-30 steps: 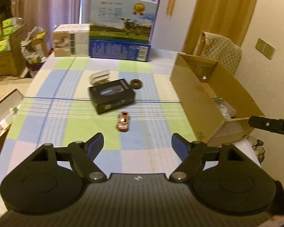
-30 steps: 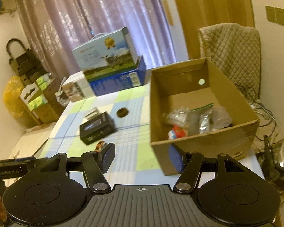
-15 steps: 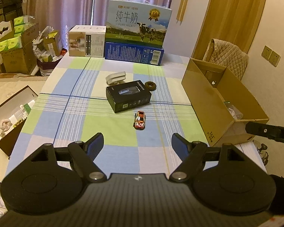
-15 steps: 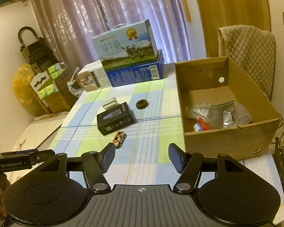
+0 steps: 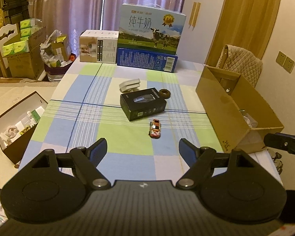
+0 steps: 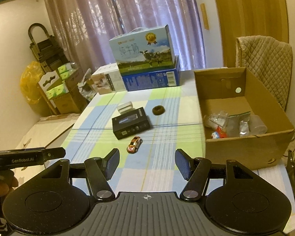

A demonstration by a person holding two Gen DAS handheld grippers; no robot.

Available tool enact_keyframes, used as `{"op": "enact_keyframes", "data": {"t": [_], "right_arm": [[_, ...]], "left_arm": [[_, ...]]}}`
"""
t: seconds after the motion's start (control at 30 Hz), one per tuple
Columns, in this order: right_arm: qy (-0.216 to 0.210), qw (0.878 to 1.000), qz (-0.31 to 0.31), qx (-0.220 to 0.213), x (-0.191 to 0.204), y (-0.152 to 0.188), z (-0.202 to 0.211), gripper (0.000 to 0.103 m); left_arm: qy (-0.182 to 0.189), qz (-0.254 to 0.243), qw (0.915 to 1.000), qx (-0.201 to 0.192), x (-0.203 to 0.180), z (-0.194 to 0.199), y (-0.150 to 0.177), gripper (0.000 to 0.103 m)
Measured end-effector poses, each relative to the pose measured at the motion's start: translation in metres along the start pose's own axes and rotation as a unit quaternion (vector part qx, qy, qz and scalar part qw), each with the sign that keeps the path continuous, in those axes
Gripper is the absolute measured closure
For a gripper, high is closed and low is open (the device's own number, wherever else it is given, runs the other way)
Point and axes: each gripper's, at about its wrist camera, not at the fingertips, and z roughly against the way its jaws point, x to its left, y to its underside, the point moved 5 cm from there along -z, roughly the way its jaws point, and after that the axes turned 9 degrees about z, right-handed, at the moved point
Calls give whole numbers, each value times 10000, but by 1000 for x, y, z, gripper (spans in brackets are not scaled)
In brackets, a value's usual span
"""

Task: Organize objects
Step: 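Move both open tools back over the remaining table items, then close the right tool on the orange toy car and lift it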

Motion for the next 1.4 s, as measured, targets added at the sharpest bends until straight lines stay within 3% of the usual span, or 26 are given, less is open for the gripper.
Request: {"op": "enact_keyframes", "data": {"t": [0.27,0.53,0.83,1.0,1.13,1.4], "right_arm": [[-183,9993,253,201,14,0,-54,43],[-215,9980,348,481,16,8,-128,43],[-273,9961,429,720,19,15,-198,44],[-352,9947,516,811,22,12,-231,55],[-431,9940,492,872,24,11,-253,58],[-326,9922,569,1062,29,13,-293,65]], "left_arm": [[-166,20,9998,97,23,-37,-15,24],[-370,-63,9991,194,47,-97,-27,13],[-493,-122,9982,313,65,-161,-34,13],[-478,-268,9980,300,68,-181,-46,10],[-606,-497,9967,223,66,-193,-57,9],[-489,-447,9970,393,68,-213,-64,9]]}}
